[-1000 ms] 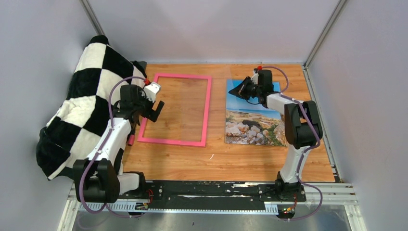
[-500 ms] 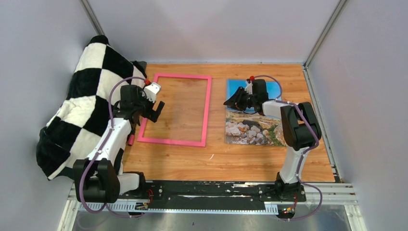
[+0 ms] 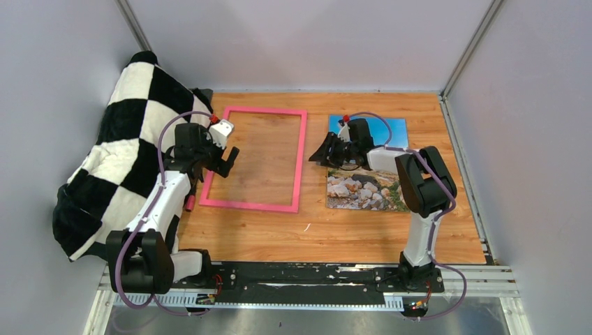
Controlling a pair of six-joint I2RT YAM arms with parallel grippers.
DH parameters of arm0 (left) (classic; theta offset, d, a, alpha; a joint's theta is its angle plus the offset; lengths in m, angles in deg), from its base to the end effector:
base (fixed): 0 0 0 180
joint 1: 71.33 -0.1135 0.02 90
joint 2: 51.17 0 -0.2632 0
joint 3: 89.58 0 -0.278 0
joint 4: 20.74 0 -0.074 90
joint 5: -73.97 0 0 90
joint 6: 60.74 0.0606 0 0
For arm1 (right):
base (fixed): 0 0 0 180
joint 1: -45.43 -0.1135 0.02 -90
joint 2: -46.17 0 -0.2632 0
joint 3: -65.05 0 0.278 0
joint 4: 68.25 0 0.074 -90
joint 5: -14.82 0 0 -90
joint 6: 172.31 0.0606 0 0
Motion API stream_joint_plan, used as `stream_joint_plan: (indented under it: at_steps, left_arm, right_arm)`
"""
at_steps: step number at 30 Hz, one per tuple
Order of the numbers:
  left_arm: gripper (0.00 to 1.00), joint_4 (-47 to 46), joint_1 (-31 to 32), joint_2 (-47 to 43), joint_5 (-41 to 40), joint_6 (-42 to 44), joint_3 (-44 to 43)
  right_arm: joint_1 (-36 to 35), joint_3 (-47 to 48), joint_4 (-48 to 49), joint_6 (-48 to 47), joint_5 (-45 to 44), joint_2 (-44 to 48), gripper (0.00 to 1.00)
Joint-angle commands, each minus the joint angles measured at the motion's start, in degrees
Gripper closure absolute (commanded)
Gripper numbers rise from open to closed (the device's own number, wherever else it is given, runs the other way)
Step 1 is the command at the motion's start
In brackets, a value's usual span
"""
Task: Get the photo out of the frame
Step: Place the photo frame item at the center of the board.
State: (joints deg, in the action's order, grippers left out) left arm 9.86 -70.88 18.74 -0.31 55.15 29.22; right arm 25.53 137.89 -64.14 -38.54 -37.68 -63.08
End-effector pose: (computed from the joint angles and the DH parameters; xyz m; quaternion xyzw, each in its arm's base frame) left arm 0.3066 -0.0188 0.2348 0.2610 0.8584 -0.0272 0.4409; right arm 0.3952 0.1823 0.1317 0.0198 0.8435 0.4802 0.2397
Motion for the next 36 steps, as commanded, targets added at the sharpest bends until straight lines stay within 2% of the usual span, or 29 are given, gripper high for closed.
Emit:
stream_joint_plan:
  at_steps: [1,10,13,19,24,27,31,36]
  left_arm:
    - [0.0,-0.6,-0.3,0.5,1.4,-0.2,0.8]
    - [0.0,-0.4,-0.3,0.6,1.8,-0.1,0.8]
    - [0.0,-0.4,-0.3,0.6,1.9,-0.1,0.7]
    - [0.0,-0.3,-0.3,0.9,2.2,-0.1,0.7]
    - [0.0,-0.2,-0.3,0.8,2.4,-0.1,0.6]
    - [0.0,-0.2,-0.3,1.1,2.0,-0.2,0.5]
    - [0.0,-0.1,-0.3,1.6,2.5,-0.4,0.2]
    - [0.0,0.7,-0.3,1.8,4.0,-1.1,-1.1]
  right_arm:
    - [-2.4,4.8,-2.5,-1.4,-0.5,-3.4,0.53]
    - [-5.9,17.6,-13.6,-7.9,-3.0,-9.4,0.47]
    - [-6.6,23.9,-22.4,-12.5,-4.1,-12.0,0.43]
    - [-8.6,26.7,-25.9,-15.2,-4.1,-12.8,0.36]
    - [-8.7,30.3,-34.7,-24.0,-14.1,-10.5,0.29]
    - [-8.5,31.4,-39.7,-29.8,-18.5,-8.2,0.18]
    - [-7.7,32.3,-45.2,-35.4,-19.5,-5.2,0.01]
    - [-2.5,28.4,-46.3,-40.4,-14.5,0.6,0.0]
